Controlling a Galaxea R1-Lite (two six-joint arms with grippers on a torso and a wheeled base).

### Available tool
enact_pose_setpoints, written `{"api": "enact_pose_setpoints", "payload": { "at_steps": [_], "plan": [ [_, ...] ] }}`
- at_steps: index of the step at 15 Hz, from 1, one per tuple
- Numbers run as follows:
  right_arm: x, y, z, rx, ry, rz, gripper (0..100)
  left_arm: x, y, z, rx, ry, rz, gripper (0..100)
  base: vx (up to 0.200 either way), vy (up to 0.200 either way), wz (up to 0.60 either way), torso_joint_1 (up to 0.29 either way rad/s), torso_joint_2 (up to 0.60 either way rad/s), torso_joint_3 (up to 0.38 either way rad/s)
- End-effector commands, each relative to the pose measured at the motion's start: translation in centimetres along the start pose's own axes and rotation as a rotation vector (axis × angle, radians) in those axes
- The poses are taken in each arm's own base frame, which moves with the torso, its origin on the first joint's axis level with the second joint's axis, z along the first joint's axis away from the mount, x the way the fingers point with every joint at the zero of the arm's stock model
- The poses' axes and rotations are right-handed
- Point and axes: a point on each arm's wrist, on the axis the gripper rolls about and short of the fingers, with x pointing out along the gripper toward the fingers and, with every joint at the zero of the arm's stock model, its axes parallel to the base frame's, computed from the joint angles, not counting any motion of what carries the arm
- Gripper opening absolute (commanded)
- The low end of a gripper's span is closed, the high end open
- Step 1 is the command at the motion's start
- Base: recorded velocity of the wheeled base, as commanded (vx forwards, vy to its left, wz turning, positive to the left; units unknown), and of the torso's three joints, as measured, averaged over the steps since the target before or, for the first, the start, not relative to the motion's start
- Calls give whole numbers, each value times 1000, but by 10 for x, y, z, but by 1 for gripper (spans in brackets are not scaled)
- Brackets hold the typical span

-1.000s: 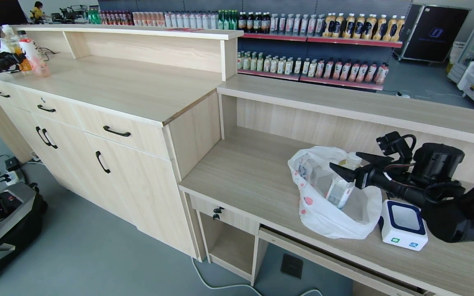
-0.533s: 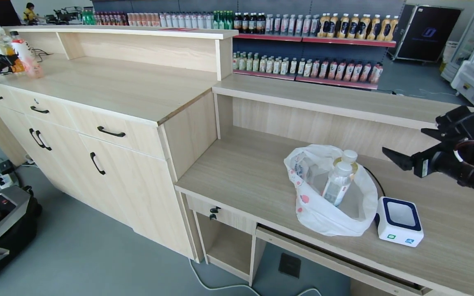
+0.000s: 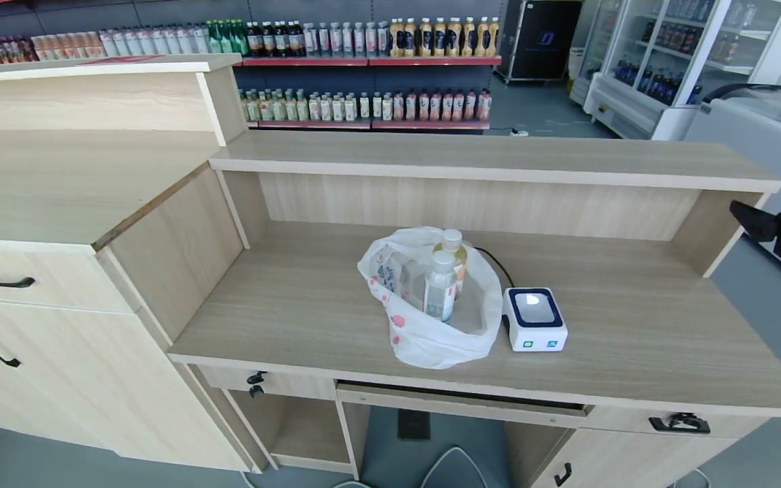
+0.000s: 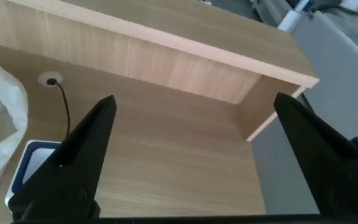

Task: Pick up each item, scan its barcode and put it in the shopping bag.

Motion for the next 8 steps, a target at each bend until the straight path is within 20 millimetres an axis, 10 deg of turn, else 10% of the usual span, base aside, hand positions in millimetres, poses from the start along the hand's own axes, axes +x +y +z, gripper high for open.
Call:
{"api": "enact_pose_setpoints", "payload": {
  "at_steps": [1, 8],
  "plan": [
    [-18, 1, -2, 58, -9, -11, 100, 0, 0, 0, 0, -1, 1, 100, 0, 0, 0, 0, 0, 0],
    [-139, 47, -37, 291, 134, 65, 100, 0, 0, 0, 0, 1, 1, 100, 0, 0, 0, 0, 0, 0]
  ]
}}
